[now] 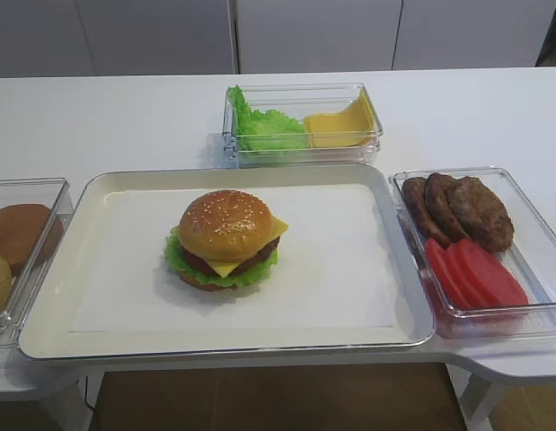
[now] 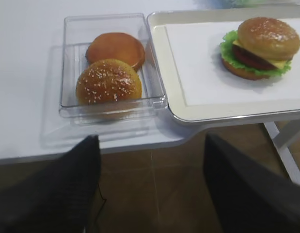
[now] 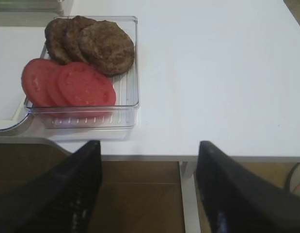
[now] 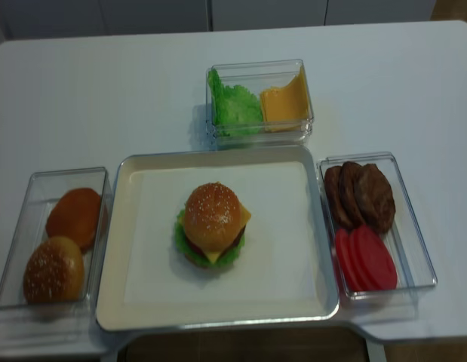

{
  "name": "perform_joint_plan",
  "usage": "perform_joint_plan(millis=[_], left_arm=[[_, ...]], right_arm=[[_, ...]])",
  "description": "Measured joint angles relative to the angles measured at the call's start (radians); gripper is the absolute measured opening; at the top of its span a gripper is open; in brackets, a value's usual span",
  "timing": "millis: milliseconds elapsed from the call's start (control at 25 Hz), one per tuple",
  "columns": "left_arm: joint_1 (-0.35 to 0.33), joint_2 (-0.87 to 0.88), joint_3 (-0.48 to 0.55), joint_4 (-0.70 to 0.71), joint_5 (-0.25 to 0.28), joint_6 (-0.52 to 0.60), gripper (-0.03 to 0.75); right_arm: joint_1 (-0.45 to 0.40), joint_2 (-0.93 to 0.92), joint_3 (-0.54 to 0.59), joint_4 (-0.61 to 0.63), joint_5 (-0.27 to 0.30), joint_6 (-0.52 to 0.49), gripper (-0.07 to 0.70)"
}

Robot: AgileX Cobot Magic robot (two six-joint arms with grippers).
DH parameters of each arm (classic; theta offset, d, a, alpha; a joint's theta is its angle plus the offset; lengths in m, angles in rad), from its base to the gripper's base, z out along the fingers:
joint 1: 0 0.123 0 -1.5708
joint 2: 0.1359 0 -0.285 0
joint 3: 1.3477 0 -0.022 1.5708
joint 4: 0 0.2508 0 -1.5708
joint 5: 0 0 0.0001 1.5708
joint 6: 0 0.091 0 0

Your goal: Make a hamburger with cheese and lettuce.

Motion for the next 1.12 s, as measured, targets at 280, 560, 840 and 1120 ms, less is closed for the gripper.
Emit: perform_joint_plan(millis=[280, 560, 840, 1120], left_arm=[[0.0, 0.0, 0.085, 0.017, 0.002, -0.021, 0.494], [0.0, 0.0, 0.101, 0.029, 0.002, -0.025, 0.494], [0.0, 0.0, 0.124, 0.054, -0.05, -0.025, 0.494], [0.0, 0.0, 0.144, 0.054, -0.082, -0.025, 0.494]], right_arm=[[0.0, 0.0, 0.0, 0.0, 0.0, 0.0, 0.465], [0.0, 0.0, 0.0, 0.0, 0.0, 0.0, 0.465], [0.0, 0.0, 0.0, 0.0, 0.0, 0.0, 0.465], [0.0, 0.0, 0.0, 0.0, 0.0, 0.0, 0.465]])
